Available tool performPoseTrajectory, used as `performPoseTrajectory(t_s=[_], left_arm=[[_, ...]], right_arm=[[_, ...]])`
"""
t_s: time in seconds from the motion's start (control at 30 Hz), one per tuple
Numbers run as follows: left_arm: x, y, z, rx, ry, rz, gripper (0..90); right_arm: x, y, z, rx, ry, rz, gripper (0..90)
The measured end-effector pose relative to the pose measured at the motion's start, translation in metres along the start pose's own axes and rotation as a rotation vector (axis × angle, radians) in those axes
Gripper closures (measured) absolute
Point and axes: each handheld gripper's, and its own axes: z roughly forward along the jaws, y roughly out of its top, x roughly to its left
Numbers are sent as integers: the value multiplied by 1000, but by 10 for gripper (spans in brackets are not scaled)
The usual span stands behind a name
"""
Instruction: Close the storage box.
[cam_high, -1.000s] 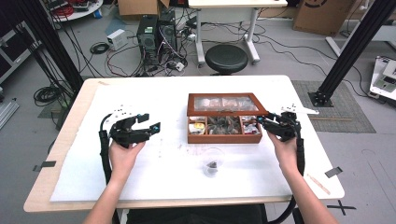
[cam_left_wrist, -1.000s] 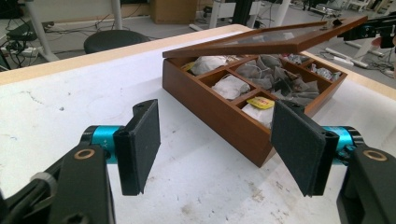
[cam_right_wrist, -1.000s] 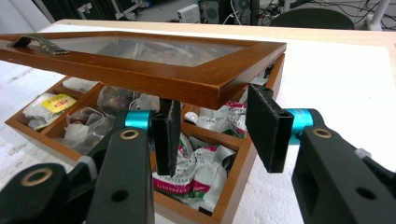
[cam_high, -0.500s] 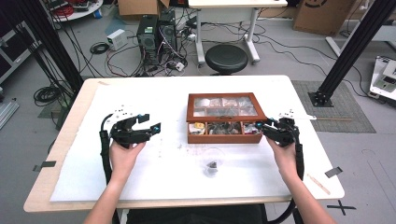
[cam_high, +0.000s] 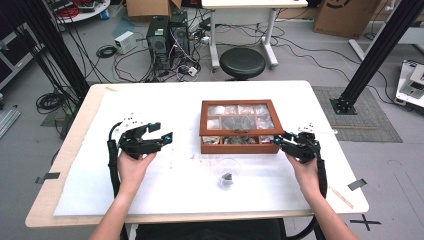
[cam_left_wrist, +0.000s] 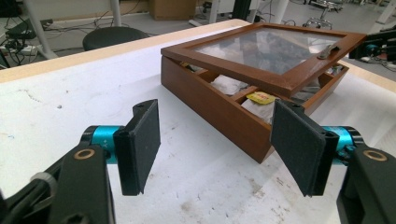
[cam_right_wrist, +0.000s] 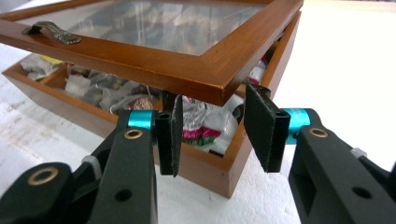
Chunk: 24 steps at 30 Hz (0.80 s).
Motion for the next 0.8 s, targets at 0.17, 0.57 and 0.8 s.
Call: performPoseTrajectory(t_s=[0.17,0.57,0.8], left_arm=[[0,0,0,0,3,2,334],[0,-1,1,8,3,6,333],[-1,-1,1,12,5,12,333]], right_arm=[[0,-3,1,18,-6,-7,589],[0,-8,2,48,-10,-13,583],[0,-11,1,64,-11,-19,583]])
